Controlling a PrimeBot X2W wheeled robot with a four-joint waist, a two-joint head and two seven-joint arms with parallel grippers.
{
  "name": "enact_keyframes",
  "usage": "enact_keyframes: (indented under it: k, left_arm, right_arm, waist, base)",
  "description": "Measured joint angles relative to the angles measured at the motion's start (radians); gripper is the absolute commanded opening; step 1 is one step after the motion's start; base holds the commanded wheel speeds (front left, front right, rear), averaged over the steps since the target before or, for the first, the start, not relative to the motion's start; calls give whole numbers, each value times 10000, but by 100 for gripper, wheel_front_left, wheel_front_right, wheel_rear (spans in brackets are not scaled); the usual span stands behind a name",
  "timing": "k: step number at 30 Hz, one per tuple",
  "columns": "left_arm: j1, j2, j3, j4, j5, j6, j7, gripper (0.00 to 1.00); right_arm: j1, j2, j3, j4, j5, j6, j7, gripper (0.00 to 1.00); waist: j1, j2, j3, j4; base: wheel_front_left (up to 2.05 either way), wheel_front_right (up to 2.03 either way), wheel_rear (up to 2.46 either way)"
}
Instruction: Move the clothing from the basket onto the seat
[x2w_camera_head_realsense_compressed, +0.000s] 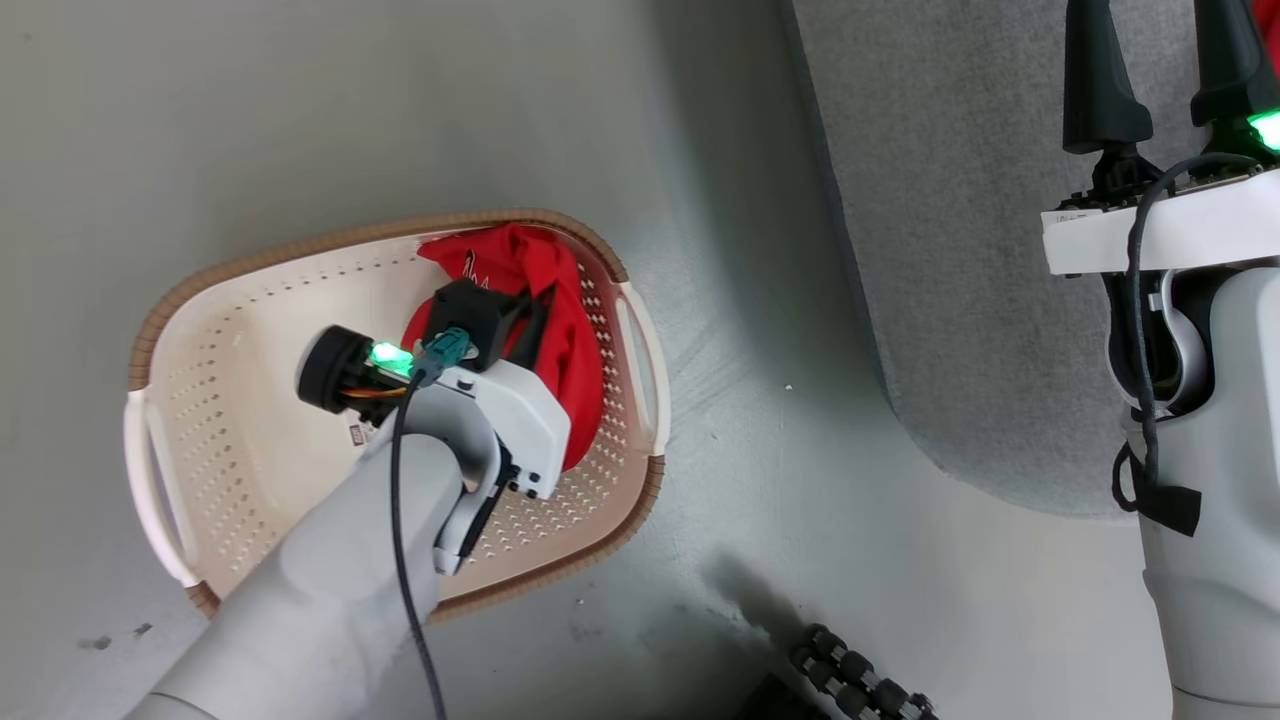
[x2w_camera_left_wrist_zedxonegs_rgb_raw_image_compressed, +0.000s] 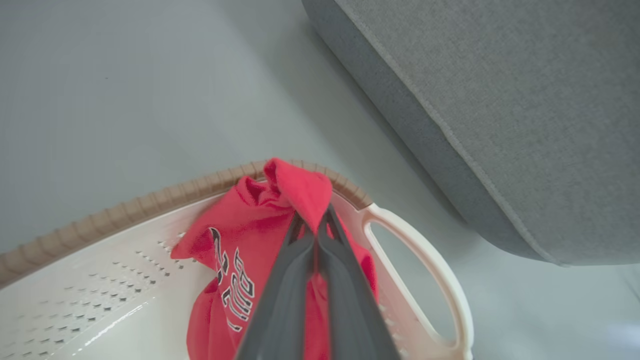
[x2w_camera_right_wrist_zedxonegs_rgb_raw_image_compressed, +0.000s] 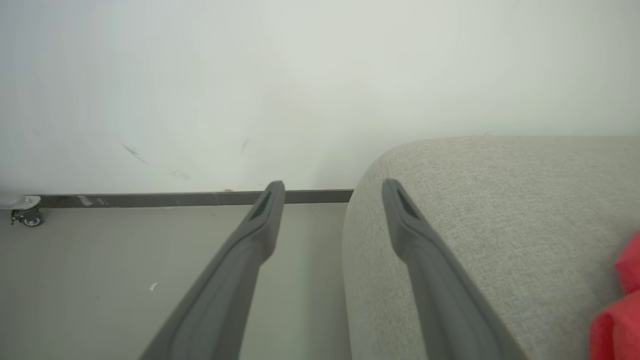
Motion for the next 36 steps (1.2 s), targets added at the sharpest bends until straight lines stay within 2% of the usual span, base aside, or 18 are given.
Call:
enact_keyframes:
  k: [9, 14, 19, 29, 36]
  left_arm:
    - [-33, 437, 357, -748, 209, -54, -786, 0]
    - [8, 928, 456, -1198, 339, 58, -1095, 0]
    - [128, 1189, 573, -1728, 462, 198, -1216, 0]
    - [129, 1639, 719, -2742, 665, 207, -1304, 0]
    - [125, 1985, 633, -3239, 834, 6, -1302, 0]
  right_arm:
    - [3, -6, -151, 71, -364, 0, 0, 100]
    - [32, -12, -174, 119, -600, 0, 0, 100]
    - [80, -33, -198, 184, -840, 0, 0, 100]
    - [735, -303, -21, 568, -918, 0, 0, 100]
    - [1258, -556, 583, 851, -989, 2, 0, 100]
  waist:
    - [0, 0, -429, 425]
    - [0, 0, -774, 720]
    - [0, 0, -1177, 1025]
    - [0, 0, -2137, 1645]
    - [0, 0, -2897, 2013]
  base:
    - [0, 0, 0]
    - [0, 0, 0]
    - [0, 0, 0]
    - [0, 0, 0]
    - [0, 0, 0]
